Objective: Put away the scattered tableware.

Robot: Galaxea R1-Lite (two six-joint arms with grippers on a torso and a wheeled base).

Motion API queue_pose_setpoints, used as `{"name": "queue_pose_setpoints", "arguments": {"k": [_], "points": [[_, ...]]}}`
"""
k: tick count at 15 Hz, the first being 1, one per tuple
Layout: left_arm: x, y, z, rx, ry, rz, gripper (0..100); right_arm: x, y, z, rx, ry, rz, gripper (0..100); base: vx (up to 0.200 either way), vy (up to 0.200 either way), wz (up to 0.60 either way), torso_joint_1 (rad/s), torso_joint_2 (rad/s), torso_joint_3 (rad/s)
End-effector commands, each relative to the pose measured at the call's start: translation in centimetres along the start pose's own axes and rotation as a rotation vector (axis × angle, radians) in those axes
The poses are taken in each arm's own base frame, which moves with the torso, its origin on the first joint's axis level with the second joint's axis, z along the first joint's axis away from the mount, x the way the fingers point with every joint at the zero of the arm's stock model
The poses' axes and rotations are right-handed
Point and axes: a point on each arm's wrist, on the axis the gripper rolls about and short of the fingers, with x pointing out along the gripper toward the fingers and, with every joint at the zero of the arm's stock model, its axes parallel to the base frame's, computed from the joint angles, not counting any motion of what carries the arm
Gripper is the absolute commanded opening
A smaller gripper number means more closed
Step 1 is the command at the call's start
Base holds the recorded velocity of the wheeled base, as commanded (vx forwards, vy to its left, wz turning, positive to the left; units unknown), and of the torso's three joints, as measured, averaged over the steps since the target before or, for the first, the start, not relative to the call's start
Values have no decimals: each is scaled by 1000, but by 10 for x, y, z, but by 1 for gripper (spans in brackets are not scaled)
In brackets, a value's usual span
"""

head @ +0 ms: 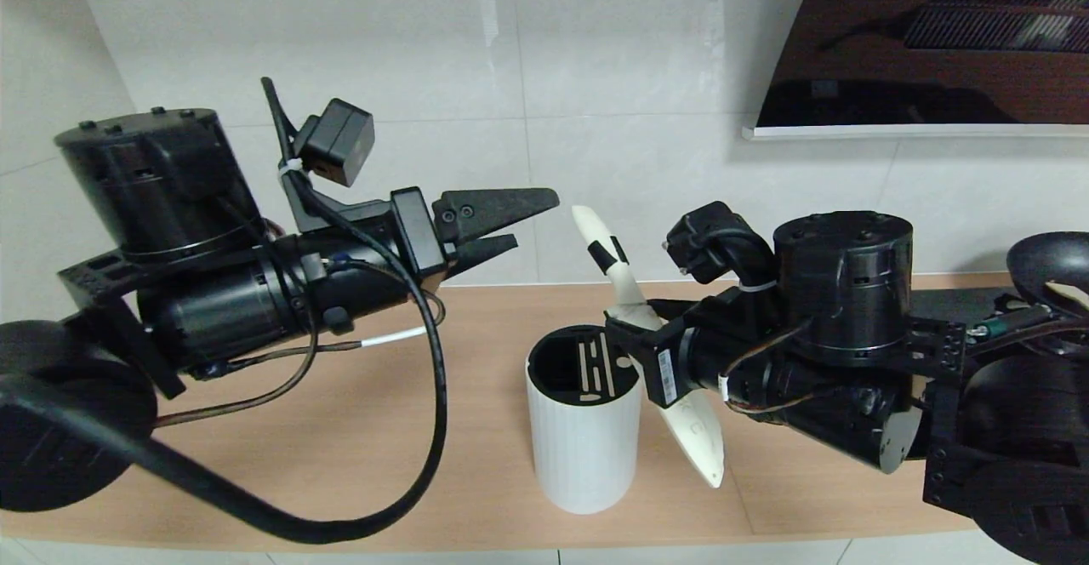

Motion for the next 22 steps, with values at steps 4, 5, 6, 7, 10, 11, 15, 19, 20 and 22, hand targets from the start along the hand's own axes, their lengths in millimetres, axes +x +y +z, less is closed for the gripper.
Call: {"name": "queue_pose_setpoints", "arguments": {"k": [4, 5, 6, 7, 10, 11, 15, 19, 20, 22], "points": [[41, 32, -3, -17, 41, 48, 100, -7, 10, 1, -3, -12, 16, 0, 0, 0, 0, 0, 0, 0], [46, 33, -8, 6, 46, 64, 100, -10, 10, 4, -1, -22, 16, 0, 0, 0, 0, 0, 0, 0], [49, 37, -13, 24, 50, 82, 100, -11, 9, 4, 0, -24, 15, 0, 0, 0, 0, 0, 0, 0], [59, 43, -25, 61, 47, 137, 100, -12, 9, 4, 0, -25, 13, 0, 0, 0, 0, 0, 0, 0], [63, 41, -31, 59, 57, 136, 100, -13, 9, 6, 3, -31, 10, 0, 0, 0, 0, 0, 0, 0], [66, 39, -35, 67, 54, 114, 100, -13, 9, 6, 6, -30, 10, 0, 0, 0, 0, 0, 0, 0], [73, 35, -47, 108, -2, 21, 100, -13, 13, 3, 2, -20, 22, 0, 0, 0, 0, 0, 0, 0], [72, 32, -45, 80, -22, -1, 100, -14, 12, 4, 5, -26, 22, 0, 0, 0, 0, 0, 0, 0], [72, 32, -45, 78, -20, -1, 100, -14, 12, 5, 9, -35, 22, 0, 0, 0, 0, 0, 0, 0], [74, 32, -48, 75, -15, -3, 100, -14, 12, 4, 12, -48, 23, 0, 0, 0, 0, 0, 0, 0]]}}
